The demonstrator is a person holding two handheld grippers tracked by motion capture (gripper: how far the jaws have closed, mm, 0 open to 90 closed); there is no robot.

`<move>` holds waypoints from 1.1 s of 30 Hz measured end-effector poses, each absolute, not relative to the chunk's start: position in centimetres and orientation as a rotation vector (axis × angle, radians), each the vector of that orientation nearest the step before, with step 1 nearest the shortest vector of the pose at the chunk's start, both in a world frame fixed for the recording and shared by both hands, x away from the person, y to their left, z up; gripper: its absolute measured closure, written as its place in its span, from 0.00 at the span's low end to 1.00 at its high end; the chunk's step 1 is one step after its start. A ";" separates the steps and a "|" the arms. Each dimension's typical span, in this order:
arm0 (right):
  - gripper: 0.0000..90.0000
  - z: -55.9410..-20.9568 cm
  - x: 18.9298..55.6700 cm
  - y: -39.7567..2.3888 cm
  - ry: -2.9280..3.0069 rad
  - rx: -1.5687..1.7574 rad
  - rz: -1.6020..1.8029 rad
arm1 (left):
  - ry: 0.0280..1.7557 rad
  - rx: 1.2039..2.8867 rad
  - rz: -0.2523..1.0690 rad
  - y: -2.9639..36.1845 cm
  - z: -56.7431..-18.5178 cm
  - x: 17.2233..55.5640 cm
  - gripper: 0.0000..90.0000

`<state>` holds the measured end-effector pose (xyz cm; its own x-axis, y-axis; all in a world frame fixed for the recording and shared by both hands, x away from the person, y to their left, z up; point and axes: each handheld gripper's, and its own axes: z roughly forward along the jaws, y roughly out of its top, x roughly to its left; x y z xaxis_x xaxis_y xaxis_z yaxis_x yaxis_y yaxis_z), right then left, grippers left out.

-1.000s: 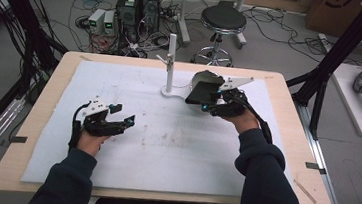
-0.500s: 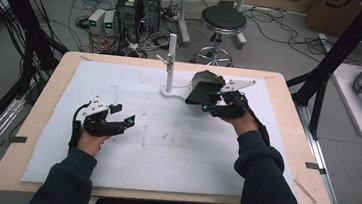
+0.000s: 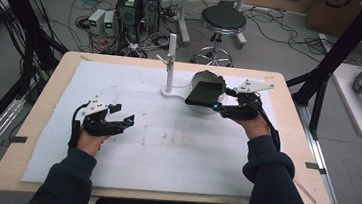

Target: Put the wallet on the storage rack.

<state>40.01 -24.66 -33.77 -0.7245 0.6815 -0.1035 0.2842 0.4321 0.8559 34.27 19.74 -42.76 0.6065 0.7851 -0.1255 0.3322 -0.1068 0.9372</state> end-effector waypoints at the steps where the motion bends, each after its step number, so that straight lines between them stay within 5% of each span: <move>1: 0.24 -33.8 39.7 -25.1 2.234 0.837 1.215 | 0.932 1.697 0.497 19.8 -42.7 34.3 0.31; 12: 0.23 -37.0 35.9 -30.6 2.149 0.984 1.132 | 0.951 1.664 0.504 20.1 -42.5 34.4 0.24; 33: 0.23 -39.9 33.3 -32.5 2.119 1.089 1.146 | 0.948 1.665 0.523 20.2 -42.3 34.1 0.25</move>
<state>33.28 -32.52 -39.90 -0.5598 0.8273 -0.0471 0.4134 0.3281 0.8494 34.09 20.24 -42.32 0.5829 0.8025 -0.1270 0.3208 -0.0836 0.9435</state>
